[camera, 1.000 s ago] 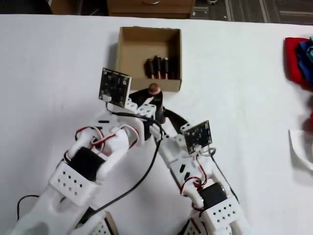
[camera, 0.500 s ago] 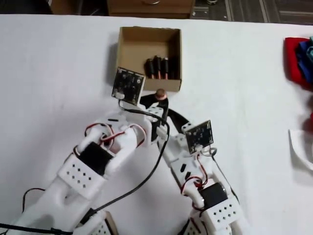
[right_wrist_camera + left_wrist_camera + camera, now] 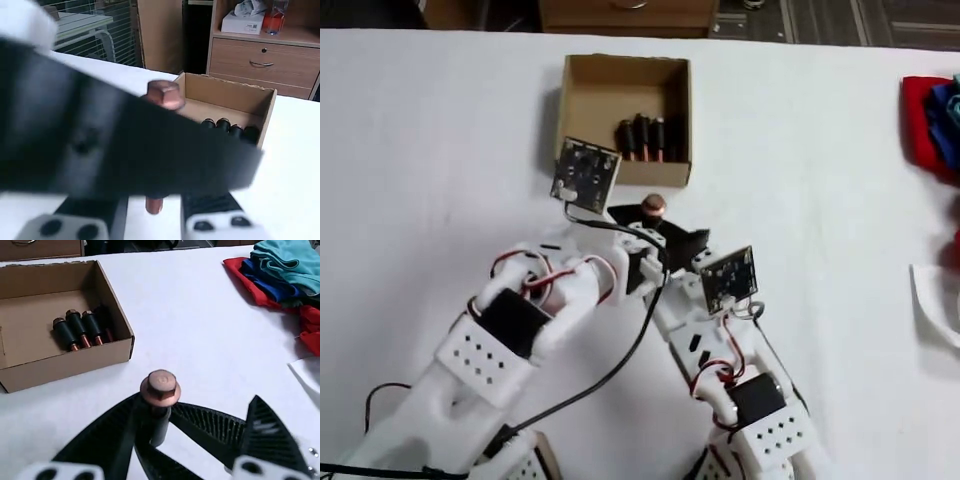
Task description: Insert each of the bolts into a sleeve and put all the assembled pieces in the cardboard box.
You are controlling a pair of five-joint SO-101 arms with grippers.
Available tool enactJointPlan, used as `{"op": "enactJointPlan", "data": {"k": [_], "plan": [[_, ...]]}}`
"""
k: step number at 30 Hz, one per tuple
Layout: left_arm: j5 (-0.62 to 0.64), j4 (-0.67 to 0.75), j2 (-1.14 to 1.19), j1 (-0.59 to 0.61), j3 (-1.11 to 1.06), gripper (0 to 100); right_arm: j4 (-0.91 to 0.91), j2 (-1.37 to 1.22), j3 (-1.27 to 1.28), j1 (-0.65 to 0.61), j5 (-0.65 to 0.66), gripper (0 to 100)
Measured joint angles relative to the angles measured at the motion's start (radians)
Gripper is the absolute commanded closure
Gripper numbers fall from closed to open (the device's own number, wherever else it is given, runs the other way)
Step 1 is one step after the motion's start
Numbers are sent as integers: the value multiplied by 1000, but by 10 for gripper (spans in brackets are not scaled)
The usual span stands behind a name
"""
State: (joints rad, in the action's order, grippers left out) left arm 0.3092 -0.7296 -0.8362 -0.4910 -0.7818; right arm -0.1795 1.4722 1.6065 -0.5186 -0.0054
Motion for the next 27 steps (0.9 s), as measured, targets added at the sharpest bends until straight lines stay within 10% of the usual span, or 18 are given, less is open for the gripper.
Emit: {"op": "enactJointPlan", "data": {"k": [27], "plan": [[-3, -68, 0, 160, 71, 740, -2, -2, 6, -5, 2, 978]]}}
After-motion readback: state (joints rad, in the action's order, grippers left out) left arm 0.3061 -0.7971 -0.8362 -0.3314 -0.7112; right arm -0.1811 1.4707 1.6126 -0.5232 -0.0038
